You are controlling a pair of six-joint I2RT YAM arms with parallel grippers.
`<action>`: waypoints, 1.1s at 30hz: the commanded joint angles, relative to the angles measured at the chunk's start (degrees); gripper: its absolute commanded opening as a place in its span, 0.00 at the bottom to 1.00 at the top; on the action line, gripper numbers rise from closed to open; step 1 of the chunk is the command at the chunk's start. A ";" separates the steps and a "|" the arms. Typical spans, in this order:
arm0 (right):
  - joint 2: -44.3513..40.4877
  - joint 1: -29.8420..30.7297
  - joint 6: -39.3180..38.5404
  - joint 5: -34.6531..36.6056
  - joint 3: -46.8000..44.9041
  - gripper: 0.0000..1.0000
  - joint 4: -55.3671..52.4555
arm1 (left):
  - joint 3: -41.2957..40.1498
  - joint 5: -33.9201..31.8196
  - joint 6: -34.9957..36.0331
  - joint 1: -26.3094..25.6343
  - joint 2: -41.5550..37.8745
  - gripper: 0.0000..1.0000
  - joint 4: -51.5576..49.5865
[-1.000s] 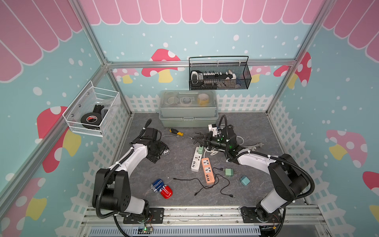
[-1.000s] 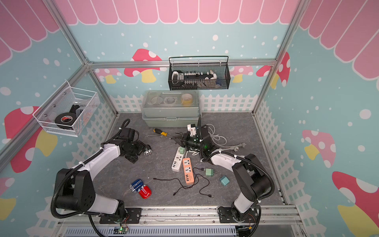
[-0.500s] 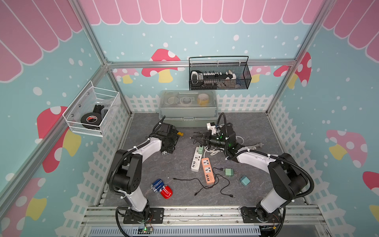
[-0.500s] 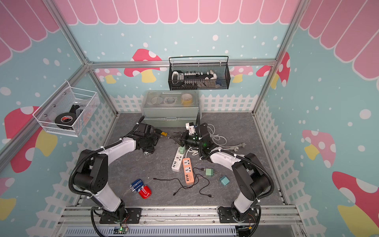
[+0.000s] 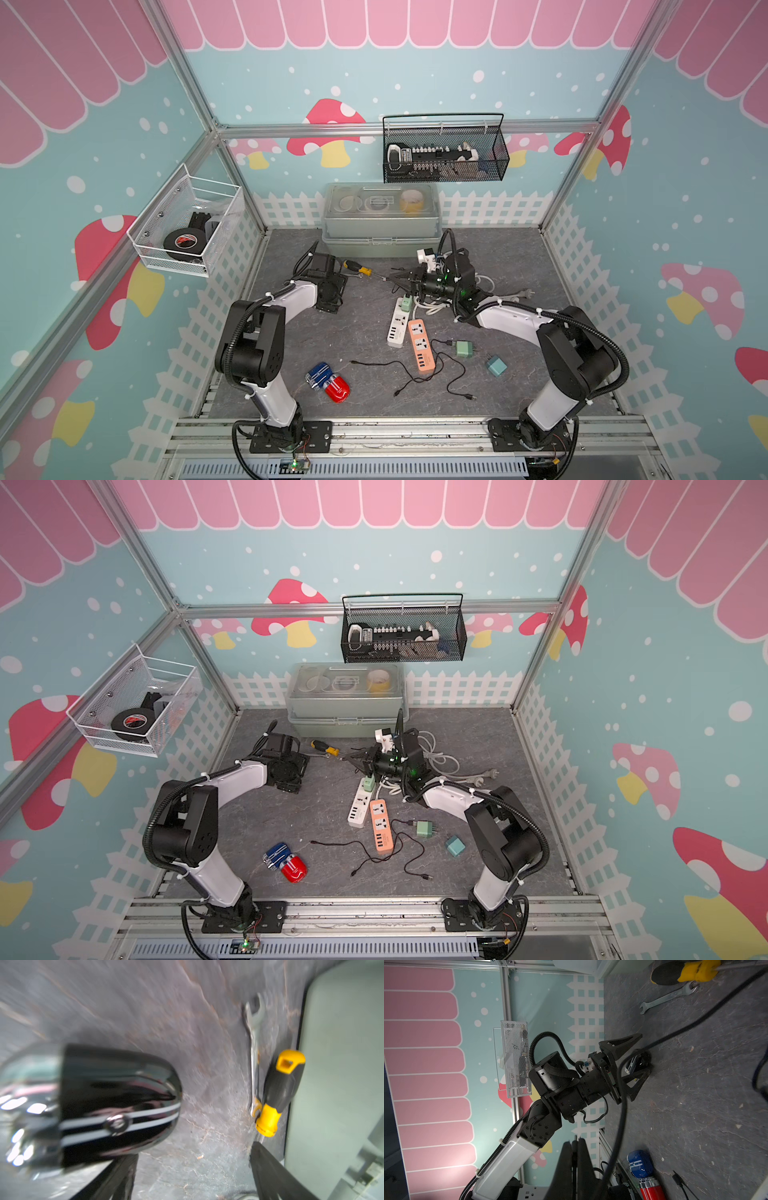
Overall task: Charge the electric shaver
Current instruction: Pick up the electric shaver from the center of the board.
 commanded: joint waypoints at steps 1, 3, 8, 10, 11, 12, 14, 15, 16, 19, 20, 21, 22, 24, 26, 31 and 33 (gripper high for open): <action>1.57 -0.49 1.38 -0.60 1.56 0.00 3.21 | 0.14 -2.28 2.95 2.27 -1.51 0.83 -3.88; 1.78 -0.49 1.47 -0.60 1.75 0.00 3.22 | 0.96 -3.06 3.35 3.06 -1.55 0.84 -5.74; 1.96 -0.43 1.65 -0.69 1.42 0.00 3.21 | 5.28 -5.52 -1.29 3.96 -0.31 0.84 -15.49; 1.93 -0.51 1.80 -0.78 1.25 0.00 3.33 | 6.23 -5.99 -4.63 4.21 0.39 0.84 -16.72; 2.02 -0.57 1.87 -0.87 1.33 0.00 3.51 | 6.60 -6.32 -6.05 4.29 0.63 0.84 -17.02; 2.15 -0.50 1.90 -1.03 1.34 0.00 3.58 | 7.21 -6.66 -7.19 4.37 0.99 0.84 -17.12; 2.11 -0.62 2.07 -1.09 1.27 0.00 3.55 | 9.25 -7.44 -9.96 4.43 2.40 0.84 -20.00; 2.07 -0.60 2.08 -1.07 1.19 0.00 3.63 | 10.87 -7.46 -11.65 4.51 3.55 0.84 -22.90; 2.02 -0.60 2.08 -1.13 1.08 0.00 3.61 | 12.48 -7.44 -13.65 4.55 4.76 0.84 -26.00; 1.93 -0.76 2.48 -1.22 0.90 0.00 4.10 | 12.91 -6.17 -19.66 4.77 6.42 0.84 -27.58; 1.86 -0.83 2.44 -1.31 0.84 0.00 4.13 | 12.52 -6.03 -21.96 4.81 6.62 0.85 -27.20; 1.76 -0.84 2.44 -1.31 0.78 0.00 4.07 | 12.12 -6.08 -24.00 4.80 6.79 0.85 -25.71; 1.58 -0.89 2.44 -1.31 0.69 0.00 4.18 | 12.19 -6.09 -25.67 4.98 7.24 0.85 -24.99; 1.45 -0.96 2.45 -1.39 0.31 0.00 4.17 | 13.51 -6.19 -27.28 5.46 8.43 0.85 -24.48; 1.15 -1.01 2.56 -1.31 -0.06 0.00 4.27 | 15.56 -6.57 -27.57 6.21 9.62 0.85 -25.59; 0.62 -1.16 2.83 -1.03 -1.04 0.00 4.47 | 21.25 -7.56 -27.28 7.63 13.02 0.85 -32.53; 0.70 -1.23 3.20 -0.96 -1.44 0.00 5.19 | 23.08 -5.75 -27.36 8.24 15.54 0.84 -34.83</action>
